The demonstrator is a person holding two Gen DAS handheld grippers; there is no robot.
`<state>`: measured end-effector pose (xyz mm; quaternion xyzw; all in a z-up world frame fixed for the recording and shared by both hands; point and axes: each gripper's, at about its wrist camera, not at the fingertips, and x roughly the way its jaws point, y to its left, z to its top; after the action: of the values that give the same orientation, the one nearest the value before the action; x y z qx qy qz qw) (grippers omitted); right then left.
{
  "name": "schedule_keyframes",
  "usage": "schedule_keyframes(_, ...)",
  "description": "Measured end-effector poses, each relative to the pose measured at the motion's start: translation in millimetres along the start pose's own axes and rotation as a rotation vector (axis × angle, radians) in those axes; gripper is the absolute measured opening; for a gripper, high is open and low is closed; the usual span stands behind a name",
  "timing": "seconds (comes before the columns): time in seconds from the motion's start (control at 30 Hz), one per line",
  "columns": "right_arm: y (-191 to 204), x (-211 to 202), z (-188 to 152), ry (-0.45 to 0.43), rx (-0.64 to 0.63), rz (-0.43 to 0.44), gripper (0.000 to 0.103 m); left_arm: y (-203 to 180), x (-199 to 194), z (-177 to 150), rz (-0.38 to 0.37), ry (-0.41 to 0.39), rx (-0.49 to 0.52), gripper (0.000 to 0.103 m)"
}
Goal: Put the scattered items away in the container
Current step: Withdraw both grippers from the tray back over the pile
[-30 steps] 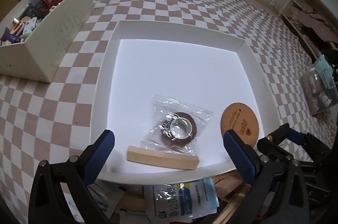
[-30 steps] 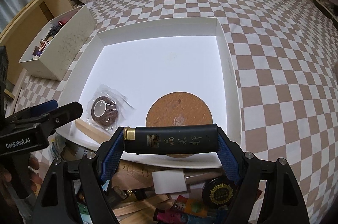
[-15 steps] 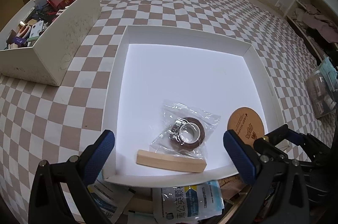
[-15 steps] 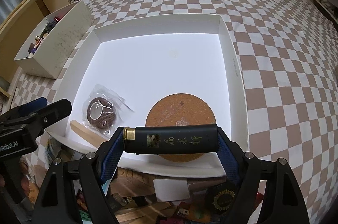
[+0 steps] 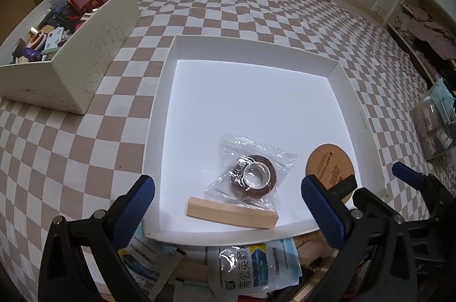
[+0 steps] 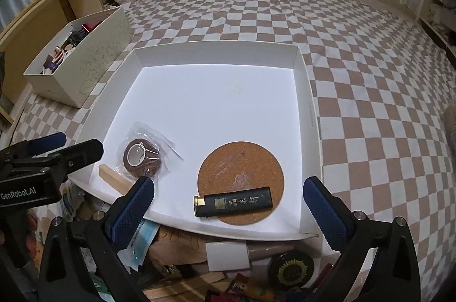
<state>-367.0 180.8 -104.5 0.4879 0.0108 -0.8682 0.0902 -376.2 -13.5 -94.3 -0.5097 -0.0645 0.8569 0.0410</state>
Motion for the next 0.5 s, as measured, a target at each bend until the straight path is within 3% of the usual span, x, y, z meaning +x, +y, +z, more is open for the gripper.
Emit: schedule_keyframes(0.5,3.4,-54.6,-7.3,-0.070,-0.005,-0.010,0.103,-6.1,-57.3,-13.3,0.010,-0.066,0.021,0.103)
